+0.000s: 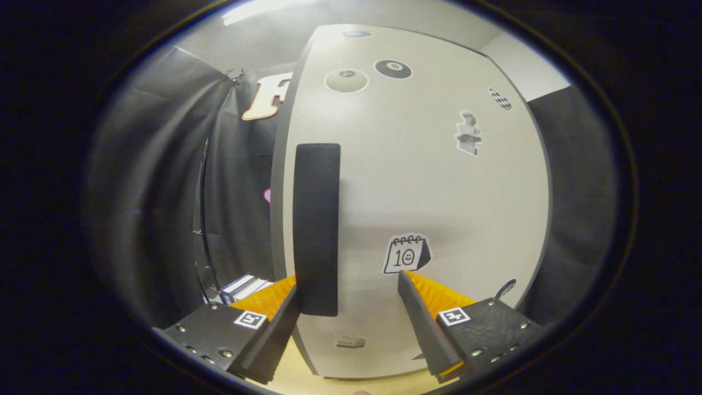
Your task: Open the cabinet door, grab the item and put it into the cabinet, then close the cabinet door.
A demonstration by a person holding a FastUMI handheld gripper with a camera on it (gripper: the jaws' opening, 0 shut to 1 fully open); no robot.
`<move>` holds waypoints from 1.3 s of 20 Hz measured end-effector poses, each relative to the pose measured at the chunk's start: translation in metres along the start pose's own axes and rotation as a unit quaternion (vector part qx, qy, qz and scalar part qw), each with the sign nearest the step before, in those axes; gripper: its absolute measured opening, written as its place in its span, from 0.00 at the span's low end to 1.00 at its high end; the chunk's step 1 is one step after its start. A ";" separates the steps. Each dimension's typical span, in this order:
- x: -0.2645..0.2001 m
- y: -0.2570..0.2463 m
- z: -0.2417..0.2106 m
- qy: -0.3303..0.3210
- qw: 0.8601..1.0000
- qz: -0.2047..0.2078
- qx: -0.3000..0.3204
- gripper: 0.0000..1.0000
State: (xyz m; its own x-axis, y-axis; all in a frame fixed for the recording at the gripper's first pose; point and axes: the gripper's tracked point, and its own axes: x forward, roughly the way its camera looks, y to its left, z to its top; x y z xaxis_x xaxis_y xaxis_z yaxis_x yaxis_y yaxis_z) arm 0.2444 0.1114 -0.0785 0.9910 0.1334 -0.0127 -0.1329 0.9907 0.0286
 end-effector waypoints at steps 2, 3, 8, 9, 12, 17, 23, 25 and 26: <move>-0.001 0.000 0.000 0.000 1.000 -0.009 0.004 0.98; 0.001 0.000 0.002 -0.004 1.000 -0.010 0.003 0.98; 0.002 0.001 0.002 -0.004 1.000 -0.007 0.002 0.98; 0.001 0.003 0.002 -0.004 1.000 -0.002 0.005 0.98; -0.018 0.005 -0.004 0.012 1.000 0.010 0.020 0.99; -0.079 -0.005 0.004 0.012 1.000 0.004 -0.001 0.99; -0.174 -0.038 0.017 0.007 1.000 -0.024 -0.011 0.99; -0.205 -0.049 0.016 0.019 0.999 -0.032 -0.005 0.99; -0.220 -0.054 0.017 0.022 0.999 -0.037 -0.003 0.99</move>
State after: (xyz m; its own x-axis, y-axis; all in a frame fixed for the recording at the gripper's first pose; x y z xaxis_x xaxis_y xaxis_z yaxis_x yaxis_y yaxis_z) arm 0.0344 0.0280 -0.0605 0.9965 0.0605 -0.0578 -0.0595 0.9980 0.0190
